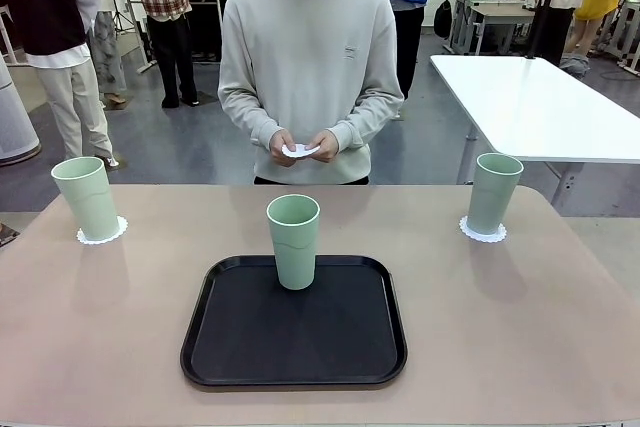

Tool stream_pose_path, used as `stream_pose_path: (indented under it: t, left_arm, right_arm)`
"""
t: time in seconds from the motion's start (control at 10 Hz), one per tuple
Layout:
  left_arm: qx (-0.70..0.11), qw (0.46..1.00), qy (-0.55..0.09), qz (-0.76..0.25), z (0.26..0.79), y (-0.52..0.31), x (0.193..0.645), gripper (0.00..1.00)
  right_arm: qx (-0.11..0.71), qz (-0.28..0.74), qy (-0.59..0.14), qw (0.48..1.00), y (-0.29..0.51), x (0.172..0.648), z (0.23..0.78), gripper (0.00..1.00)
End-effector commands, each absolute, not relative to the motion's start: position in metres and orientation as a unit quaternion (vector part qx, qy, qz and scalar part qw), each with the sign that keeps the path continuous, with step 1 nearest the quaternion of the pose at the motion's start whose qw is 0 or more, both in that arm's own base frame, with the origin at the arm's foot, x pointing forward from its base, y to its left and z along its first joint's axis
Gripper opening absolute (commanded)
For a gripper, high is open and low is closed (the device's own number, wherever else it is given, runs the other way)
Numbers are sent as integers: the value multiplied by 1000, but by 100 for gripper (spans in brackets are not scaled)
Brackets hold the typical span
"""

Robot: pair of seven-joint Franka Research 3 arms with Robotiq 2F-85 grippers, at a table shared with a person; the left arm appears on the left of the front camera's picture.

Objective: Place coasters on the table and set cups on them.
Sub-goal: Take one Reusable plastic cup from the Flat Tray and place it on a coaster set by the human.

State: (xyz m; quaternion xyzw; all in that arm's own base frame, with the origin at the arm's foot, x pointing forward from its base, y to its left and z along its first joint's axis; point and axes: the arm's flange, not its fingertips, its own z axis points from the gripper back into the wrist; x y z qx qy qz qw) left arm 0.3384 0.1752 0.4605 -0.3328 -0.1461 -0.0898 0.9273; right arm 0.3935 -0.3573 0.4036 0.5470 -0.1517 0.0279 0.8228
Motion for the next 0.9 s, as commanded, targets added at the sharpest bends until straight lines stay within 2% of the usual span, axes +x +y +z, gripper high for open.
stream_pose_path:
  t: [0.0,0.6,0.8]
  left_arm:
    - [-387,909,-130,-88,465,209,354,100]
    - [-559,794,-169,-167,441,303,342,100]
    - [-588,770,-172,-176,423,309,340,100]
  right_arm:
    - [549,32,-150,822,-357,393,405,100]
    - [549,32,-150,822,-357,393,405,100]
    - [549,32,-150,822,-357,393,405,100]
